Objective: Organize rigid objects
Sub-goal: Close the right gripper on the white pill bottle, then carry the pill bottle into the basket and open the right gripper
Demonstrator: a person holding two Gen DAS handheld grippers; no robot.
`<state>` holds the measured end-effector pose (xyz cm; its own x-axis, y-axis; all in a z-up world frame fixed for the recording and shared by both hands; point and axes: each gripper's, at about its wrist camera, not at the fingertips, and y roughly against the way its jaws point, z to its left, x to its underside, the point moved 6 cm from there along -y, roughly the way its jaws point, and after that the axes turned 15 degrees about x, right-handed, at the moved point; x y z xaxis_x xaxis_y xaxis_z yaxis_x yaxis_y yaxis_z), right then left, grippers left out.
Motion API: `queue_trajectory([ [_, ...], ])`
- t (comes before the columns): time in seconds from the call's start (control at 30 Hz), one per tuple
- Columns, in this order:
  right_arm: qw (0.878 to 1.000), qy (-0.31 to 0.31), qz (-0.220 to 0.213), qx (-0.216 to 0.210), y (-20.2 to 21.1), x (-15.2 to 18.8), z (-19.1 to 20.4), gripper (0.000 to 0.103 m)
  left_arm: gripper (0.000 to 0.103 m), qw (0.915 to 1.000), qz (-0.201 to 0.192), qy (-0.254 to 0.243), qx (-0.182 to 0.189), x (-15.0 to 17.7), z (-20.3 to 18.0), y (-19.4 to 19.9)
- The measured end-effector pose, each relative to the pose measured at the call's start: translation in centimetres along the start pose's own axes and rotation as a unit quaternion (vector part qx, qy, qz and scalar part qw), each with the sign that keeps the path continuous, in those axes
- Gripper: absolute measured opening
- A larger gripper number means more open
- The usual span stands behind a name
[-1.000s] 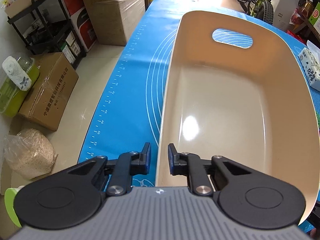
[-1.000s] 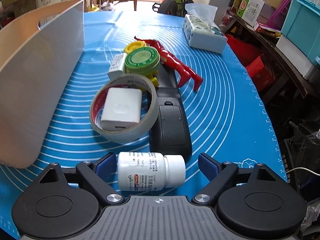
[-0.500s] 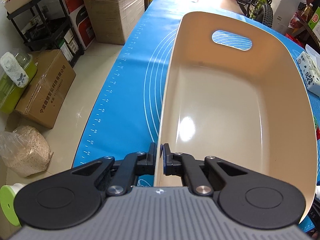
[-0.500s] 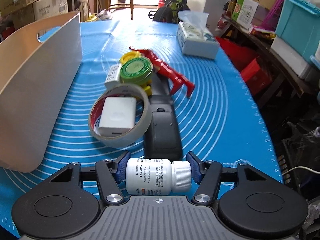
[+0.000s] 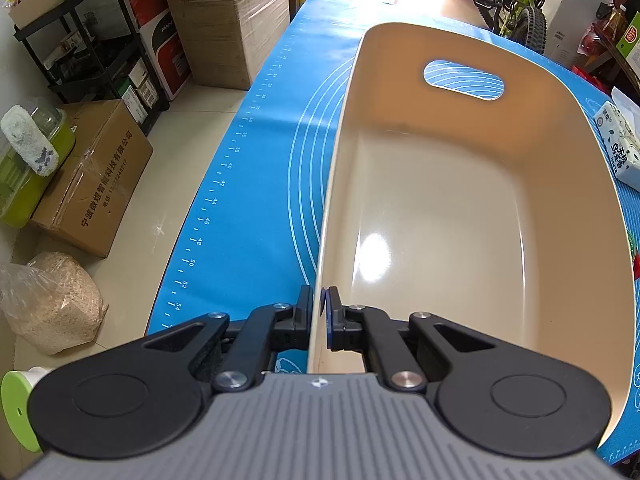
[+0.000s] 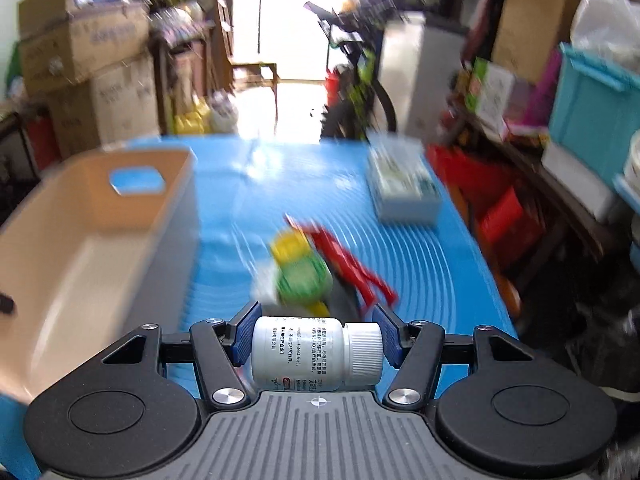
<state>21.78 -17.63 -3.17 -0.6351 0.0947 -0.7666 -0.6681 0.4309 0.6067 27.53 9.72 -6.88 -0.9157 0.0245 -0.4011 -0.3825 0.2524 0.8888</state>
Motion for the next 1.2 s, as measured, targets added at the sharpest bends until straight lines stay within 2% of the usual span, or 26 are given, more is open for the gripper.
queue_trajectory([
  [0.23,0.997,0.022,-0.059,-0.053,1.5,-5.4,4.7,0.064,0.008,1.0000,0.001,0.000,-0.003,0.0,0.1,0.0],
  [0.47,0.992,0.052,-0.062,-0.099,1.3,-6.7,10.3,0.064,0.008,1.0000,0.000,0.000,-0.004,0.0,0.0,0.0],
  [0.63,0.985,0.103,-0.024,-0.133,0.7,-4.1,15.4,0.064,0.008,1.0000,0.001,0.000,-0.003,0.1,0.0,0.0],
  [0.8,0.978,0.153,0.018,-0.140,-0.1,-1.3,18.8,0.064,0.008,1.0000,0.000,0.004,0.000,0.1,0.1,0.0],
  [0.9,0.974,0.171,0.050,-0.139,-0.9,-0.4,19.9,0.064,0.007,1.0000,-0.001,0.003,0.002,0.1,0.1,0.1],
  [1.03,0.971,0.193,0.065,-0.122,-1.4,0.2,20.2,0.064,0.007,1.0000,-0.001,0.002,0.002,0.1,0.1,0.0],
  [1.2,0.967,0.204,0.097,-0.123,-1.9,0.4,20.4,0.064,0.007,1.0000,-0.001,0.002,0.002,0.2,0.0,0.0],
])
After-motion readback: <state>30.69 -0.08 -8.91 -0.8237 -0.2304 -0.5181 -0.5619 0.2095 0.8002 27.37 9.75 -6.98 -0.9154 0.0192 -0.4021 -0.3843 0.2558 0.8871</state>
